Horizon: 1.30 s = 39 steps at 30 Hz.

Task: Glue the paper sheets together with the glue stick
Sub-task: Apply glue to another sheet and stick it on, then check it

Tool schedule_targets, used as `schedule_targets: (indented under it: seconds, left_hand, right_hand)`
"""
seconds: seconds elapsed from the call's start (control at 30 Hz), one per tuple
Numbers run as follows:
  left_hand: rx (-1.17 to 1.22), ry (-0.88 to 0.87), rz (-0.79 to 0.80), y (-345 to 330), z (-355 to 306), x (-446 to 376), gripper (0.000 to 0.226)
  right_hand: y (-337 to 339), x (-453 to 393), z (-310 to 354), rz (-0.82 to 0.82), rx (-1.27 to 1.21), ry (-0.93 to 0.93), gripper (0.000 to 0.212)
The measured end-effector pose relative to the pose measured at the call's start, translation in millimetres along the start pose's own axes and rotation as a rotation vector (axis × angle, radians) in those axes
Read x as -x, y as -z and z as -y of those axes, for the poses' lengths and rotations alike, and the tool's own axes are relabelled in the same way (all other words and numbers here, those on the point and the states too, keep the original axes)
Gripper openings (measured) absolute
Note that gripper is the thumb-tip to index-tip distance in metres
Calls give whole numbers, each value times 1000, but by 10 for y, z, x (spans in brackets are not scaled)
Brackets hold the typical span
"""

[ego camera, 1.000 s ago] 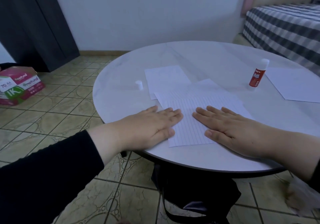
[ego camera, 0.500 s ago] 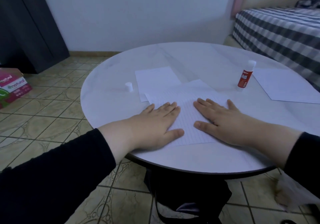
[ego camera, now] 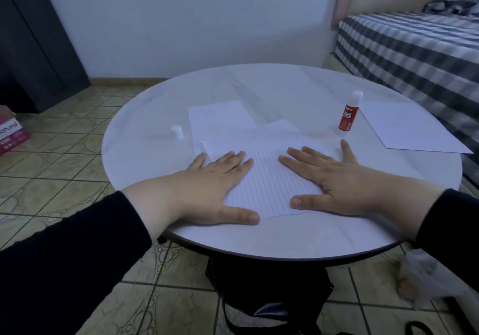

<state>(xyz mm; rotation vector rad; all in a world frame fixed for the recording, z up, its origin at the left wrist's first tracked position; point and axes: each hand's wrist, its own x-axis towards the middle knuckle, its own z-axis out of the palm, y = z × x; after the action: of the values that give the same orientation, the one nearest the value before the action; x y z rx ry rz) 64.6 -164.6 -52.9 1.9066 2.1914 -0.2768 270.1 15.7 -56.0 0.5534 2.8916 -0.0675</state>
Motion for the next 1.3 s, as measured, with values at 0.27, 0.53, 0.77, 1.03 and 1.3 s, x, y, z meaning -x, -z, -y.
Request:
schedule_targets:
  seconds: [0.27,0.53,0.77,1.03,1.3]
  left_hand:
    - [159,104,-76,127,93,53,118]
    - [121,217,-97,59,-218,-67,127]
    - [212,265,-111,239,-408,74,112]
    - [608,231,-277,281,-364,43,122]
    - [910,309,-619,332,-262,82,92]
  right_hand:
    - [2,189,-293,9,-43,-120,103]
    - [-72,92,-233,-76,-65,-78,104]
    - [-85,103,-218,-101,-45,-79,97]
    - [-100,107,-229,-124,-66,-80,98]
    - [-53,195,-154,-264,-132,-74,82]
